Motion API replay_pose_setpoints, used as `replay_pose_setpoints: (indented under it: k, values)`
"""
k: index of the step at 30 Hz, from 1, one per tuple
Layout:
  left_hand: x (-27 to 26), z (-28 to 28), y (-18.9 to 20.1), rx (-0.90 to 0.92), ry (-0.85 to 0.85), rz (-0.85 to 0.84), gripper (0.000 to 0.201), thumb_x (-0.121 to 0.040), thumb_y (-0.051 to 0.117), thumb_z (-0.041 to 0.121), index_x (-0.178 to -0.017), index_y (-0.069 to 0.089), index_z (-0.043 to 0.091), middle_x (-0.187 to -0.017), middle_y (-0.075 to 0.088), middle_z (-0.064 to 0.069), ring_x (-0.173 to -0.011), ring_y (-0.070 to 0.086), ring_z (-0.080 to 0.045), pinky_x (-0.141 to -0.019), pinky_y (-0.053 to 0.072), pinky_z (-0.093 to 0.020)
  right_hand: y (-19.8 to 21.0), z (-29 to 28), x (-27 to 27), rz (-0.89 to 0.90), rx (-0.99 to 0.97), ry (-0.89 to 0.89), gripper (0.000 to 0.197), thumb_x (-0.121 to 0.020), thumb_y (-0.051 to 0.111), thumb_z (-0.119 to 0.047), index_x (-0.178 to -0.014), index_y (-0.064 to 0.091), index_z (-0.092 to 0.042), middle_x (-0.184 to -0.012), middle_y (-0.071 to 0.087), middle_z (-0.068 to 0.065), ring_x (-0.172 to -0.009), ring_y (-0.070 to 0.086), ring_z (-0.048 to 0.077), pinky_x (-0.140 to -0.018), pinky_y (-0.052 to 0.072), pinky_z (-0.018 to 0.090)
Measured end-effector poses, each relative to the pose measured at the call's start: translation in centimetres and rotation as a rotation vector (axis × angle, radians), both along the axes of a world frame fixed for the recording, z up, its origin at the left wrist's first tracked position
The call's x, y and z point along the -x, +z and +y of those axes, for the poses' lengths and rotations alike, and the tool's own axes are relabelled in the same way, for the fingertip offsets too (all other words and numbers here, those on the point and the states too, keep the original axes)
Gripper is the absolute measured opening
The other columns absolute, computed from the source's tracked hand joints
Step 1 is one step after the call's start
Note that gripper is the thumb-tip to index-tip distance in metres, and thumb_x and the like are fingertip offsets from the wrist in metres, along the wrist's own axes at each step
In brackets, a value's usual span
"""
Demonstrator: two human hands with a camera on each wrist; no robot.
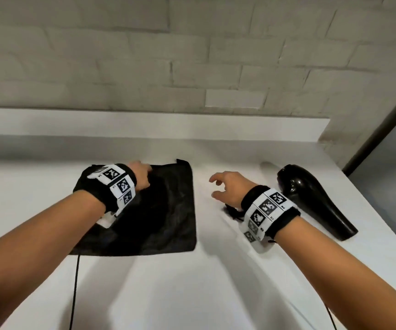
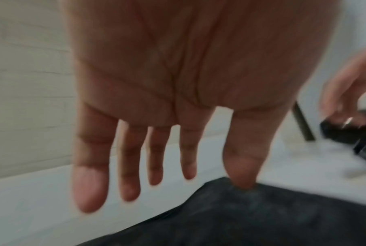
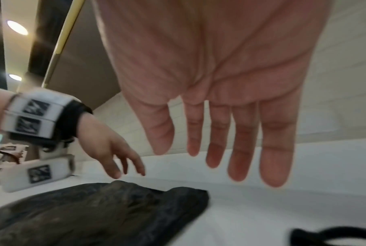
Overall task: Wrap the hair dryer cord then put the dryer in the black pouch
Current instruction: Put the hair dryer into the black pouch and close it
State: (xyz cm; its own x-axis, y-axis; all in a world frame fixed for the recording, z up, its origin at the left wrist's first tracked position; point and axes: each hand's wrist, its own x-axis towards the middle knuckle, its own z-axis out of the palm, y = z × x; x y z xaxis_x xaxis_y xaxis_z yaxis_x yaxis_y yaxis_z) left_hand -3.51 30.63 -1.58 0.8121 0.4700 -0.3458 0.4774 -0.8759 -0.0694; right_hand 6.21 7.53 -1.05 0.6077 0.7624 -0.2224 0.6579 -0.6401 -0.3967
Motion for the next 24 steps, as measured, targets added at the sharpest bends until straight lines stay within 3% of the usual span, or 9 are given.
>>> replay_pose_setpoints:
  k: [3,5,7,11,15,17,19,22,24]
  values:
    - [0.7,5.0,-1.6,-0.104,0.039,0.028,0.066,-0.081,0.058,0.032,-0.141,0.032,0.02,-0.138,0.042,-0.013,-0.122,0.049,-0.038,-0.103,0.041,-0.046,-0.6,4.0,0.8,0.034,0.023,0.066,0.039,-0.086,0.056,-0.022,-0.124,0.05,-0.014,-0.123,0.057,0.01,-0.107,0.055,0.025,-0.087,0.039,0.025]
    - [1.3,7.4,-2.7,-0.121,0.027,0.052,0.085,-0.073,0.065,0.043,-0.144,0.024,0.021,-0.14,0.044,-0.01,-0.122,0.05,-0.034,-0.102,0.042,-0.044,-1.3,6.1,1.1,0.015,0.07,0.078,0.041,-0.086,0.056,-0.022,-0.125,0.049,-0.014,-0.124,0.057,0.01,-0.111,0.054,0.025,-0.091,0.04,0.026]
    - [1.7,8.4,-3.3,-0.059,0.027,0.078,0.092,-0.067,0.073,0.038,-0.143,0.026,0.017,-0.137,0.05,-0.011,-0.121,0.053,-0.031,-0.1,0.044,-0.038,-2.1,7.8,1.2,0.007,0.112,0.088,0.042,-0.086,0.057,-0.021,-0.126,0.048,-0.015,-0.126,0.056,0.011,-0.113,0.053,0.026,-0.094,0.041,0.028]
    - [2.1,8.1,-2.5,0.014,-0.096,0.046,0.052,-0.077,0.069,0.022,-0.124,0.05,0.011,-0.125,0.059,-0.013,-0.117,0.055,-0.03,-0.093,0.043,-0.032,-3.1,10.7,1.2,-0.029,0.151,0.132,0.057,-0.082,0.061,-0.018,-0.134,0.038,-0.018,-0.137,0.042,0.011,-0.124,0.043,0.028,-0.103,0.037,0.033]
    - [2.9,7.2,-1.7,0.172,-0.326,-0.212,0.026,-0.075,0.056,0.004,-0.1,0.063,0.009,-0.103,0.066,-0.013,-0.101,0.061,-0.028,-0.084,0.041,-0.029,-2.9,12.6,1.7,-0.136,0.048,0.225,0.086,-0.075,0.068,-0.016,-0.142,0.016,-0.027,-0.151,0.024,0.002,-0.137,0.024,0.027,-0.111,0.029,0.045]
    - [3.4,6.3,-1.2,0.266,-0.383,-0.345,0.028,-0.072,0.055,-0.003,-0.097,0.065,0.007,-0.098,0.065,-0.01,-0.096,0.06,-0.027,-0.08,0.04,-0.026,-2.5,13.2,2.0,-0.168,0.063,0.27,0.073,-0.078,0.067,-0.021,-0.139,0.027,-0.028,-0.142,0.042,0.006,-0.13,0.037,0.026,-0.106,0.033,0.042]
    - [3.8,5.4,-0.6,0.255,-0.422,-0.412,0.033,-0.074,0.053,-0.002,-0.101,0.066,0.012,-0.102,0.062,-0.007,-0.096,0.06,-0.027,-0.079,0.042,-0.028,-2.1,13.3,1.9,-0.171,0.102,0.227,0.044,-0.081,0.062,-0.029,-0.123,0.049,-0.026,-0.12,0.06,0.008,-0.114,0.052,0.028,-0.097,0.037,0.036]
    - [4.3,4.7,0.0,0.057,-0.391,-0.35,0.032,-0.085,0.052,0.03,-0.115,0.06,0.023,-0.132,0.048,0.002,-0.1,0.061,-0.029,-0.083,0.047,-0.036,-1.8,12.5,1.3,-0.333,0.188,0.134,0.033,-0.084,0.053,-0.047,-0.106,0.062,-0.023,-0.106,0.066,0.007,-0.107,0.055,0.027,-0.097,0.032,0.04]
    - [4.5,5.1,0.3,0.026,-0.246,-0.206,0.057,-0.085,0.035,0.063,-0.115,0.062,0.024,-0.149,0.029,0.003,-0.109,0.059,-0.027,-0.095,0.044,-0.037,-1.7,11.5,0.5,-0.496,0.224,0.067,0.042,-0.084,0.048,-0.053,-0.106,0.064,-0.021,-0.118,0.059,0.008,-0.115,0.048,0.027,-0.098,0.03,0.042]
